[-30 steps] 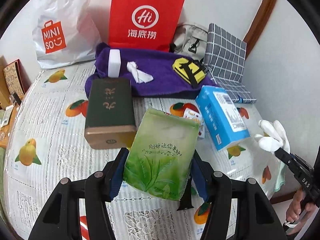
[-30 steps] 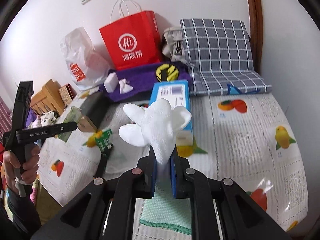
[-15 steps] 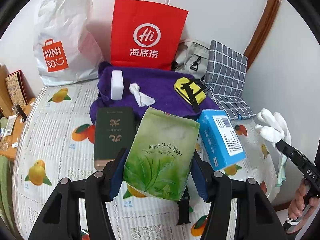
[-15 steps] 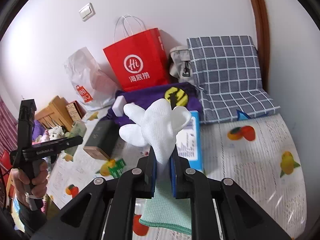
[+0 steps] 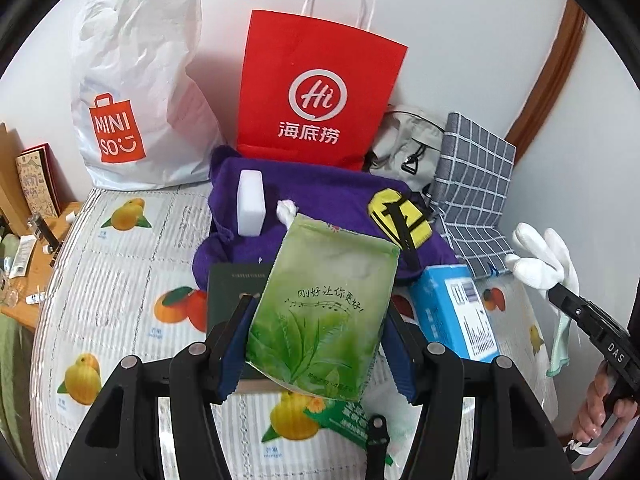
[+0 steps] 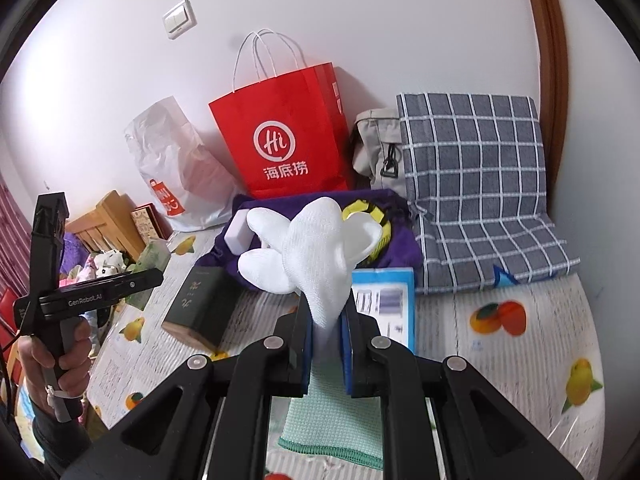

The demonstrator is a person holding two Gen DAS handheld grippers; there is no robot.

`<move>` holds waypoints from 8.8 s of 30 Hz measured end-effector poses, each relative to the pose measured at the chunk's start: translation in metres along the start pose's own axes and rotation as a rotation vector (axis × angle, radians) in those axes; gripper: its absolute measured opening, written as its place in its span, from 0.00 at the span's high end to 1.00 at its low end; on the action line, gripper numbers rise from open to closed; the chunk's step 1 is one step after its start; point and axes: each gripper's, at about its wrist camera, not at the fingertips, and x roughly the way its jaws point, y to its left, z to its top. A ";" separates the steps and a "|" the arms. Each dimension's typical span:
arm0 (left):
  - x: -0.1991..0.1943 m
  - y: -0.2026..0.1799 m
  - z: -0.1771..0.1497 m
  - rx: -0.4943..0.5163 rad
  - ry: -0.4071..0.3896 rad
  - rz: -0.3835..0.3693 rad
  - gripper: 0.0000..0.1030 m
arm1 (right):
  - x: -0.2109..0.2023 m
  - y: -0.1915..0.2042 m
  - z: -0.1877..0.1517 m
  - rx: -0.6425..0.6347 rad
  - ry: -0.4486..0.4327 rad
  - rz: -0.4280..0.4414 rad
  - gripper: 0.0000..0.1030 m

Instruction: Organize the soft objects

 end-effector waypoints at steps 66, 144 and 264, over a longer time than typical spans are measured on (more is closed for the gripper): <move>0.166 0.032 0.083 0.108 0.221 0.111 0.43 | 0.262 -0.003 0.072 -0.011 0.274 0.068 0.86; 0.026 0.072 -0.022 -0.049 0.127 0.052 0.35 | 0.160 0.075 -0.093 -0.327 0.337 -0.073 1.00; 0.013 0.022 -0.117 -0.014 0.229 0.031 0.35 | 0.027 0.086 -0.093 -0.239 0.121 0.042 0.97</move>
